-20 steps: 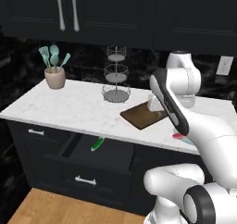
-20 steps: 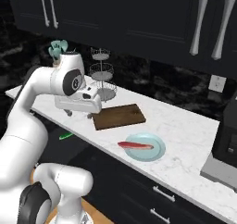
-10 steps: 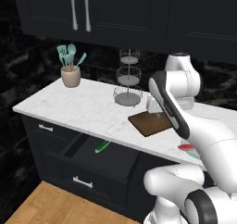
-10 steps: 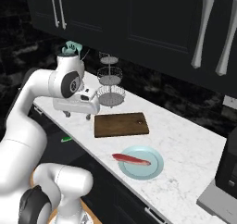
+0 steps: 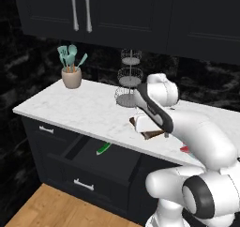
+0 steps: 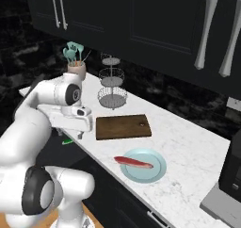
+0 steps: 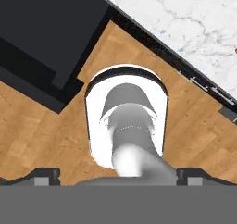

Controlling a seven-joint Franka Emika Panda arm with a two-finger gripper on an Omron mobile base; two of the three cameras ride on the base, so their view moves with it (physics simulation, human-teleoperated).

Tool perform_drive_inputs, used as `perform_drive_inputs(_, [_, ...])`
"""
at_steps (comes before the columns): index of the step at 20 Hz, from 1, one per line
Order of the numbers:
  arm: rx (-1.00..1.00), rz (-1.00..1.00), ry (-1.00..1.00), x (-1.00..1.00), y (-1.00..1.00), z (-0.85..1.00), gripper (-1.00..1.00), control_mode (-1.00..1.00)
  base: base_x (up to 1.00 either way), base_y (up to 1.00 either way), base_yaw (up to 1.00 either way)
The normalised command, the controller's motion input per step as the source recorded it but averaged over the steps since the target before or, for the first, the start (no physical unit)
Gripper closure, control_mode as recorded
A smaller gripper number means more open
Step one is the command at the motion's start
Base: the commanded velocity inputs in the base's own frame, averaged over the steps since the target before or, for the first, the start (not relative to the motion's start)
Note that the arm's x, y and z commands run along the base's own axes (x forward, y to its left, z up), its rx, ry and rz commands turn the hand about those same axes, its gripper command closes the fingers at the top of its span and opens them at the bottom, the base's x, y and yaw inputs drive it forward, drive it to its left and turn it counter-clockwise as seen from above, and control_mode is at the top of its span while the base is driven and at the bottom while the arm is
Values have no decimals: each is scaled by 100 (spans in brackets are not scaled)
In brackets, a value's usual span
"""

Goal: Pick up the knife from the drawer and place it on the cutting board. Then place the meat from the plate to the cutting board.

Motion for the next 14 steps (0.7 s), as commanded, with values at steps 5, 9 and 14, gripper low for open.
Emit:
perform_drive_inputs(5, [-4,0,46,0,100,-100,-100,-100,0,0,0])
perform_drive_inputs(9, [-1,-7,39,50,70,-100,-100,-100,0,0,0])
perform_drive_inputs(14, [-1,-11,6,47,55,-68,-100,-100,0,0,0])
